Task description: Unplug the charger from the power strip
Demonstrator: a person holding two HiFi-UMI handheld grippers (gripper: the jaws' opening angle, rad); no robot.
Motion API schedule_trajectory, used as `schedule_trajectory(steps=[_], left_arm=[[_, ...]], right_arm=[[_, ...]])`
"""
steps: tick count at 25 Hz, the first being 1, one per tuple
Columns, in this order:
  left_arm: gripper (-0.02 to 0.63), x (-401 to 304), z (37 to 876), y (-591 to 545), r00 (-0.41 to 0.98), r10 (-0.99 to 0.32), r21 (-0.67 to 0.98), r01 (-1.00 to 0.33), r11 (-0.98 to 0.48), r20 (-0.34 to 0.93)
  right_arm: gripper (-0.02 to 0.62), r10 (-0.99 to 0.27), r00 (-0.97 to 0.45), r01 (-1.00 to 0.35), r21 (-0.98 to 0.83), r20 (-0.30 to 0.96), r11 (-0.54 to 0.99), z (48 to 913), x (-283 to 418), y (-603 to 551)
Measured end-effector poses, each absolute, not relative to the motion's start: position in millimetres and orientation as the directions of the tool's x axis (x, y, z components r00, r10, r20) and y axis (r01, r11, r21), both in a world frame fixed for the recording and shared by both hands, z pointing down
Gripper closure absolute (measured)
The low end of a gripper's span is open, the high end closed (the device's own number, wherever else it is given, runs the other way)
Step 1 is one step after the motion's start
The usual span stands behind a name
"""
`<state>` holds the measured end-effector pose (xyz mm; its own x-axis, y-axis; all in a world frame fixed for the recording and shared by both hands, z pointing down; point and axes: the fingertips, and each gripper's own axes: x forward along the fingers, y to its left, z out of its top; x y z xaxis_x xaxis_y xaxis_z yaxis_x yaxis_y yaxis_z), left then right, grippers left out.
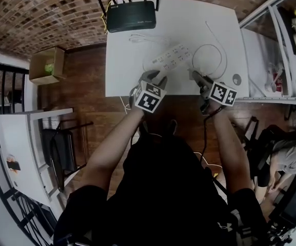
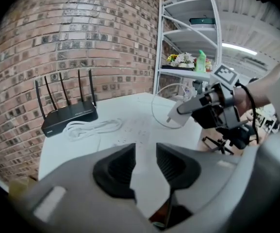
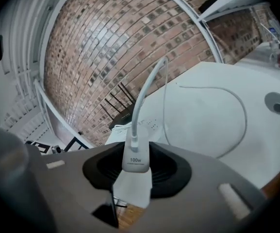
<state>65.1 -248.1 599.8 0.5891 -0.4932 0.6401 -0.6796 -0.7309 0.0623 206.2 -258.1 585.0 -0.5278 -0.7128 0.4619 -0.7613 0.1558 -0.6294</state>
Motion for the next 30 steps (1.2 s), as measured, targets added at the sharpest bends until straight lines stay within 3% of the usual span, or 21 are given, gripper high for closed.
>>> schedule_trajectory(steps=[10, 22, 30], left_arm=[[0.471, 76, 591, -206, 0.624, -0.459, 0.150, -0.680, -0.718, 0.632], [0.471, 81, 593, -192, 0.632, -0.445, 0.185, -0.683, -0.706, 0.635], [0.471, 84, 590, -192, 0.640, -0.432, 0.201, -0.677, -0.708, 0.635]], right_arm=[[0.453, -0.690, -0.494, -0.728, -0.686, 0.528, -0.003, 630, 247, -245], [0.449, -0.673, -0.464, -0.761, -0.648, 0.576, -0.030, 646, 264, -246], [0.414, -0.679, -0.411, -0.798, -0.601, 0.608, -0.056, 646, 276, -246]])
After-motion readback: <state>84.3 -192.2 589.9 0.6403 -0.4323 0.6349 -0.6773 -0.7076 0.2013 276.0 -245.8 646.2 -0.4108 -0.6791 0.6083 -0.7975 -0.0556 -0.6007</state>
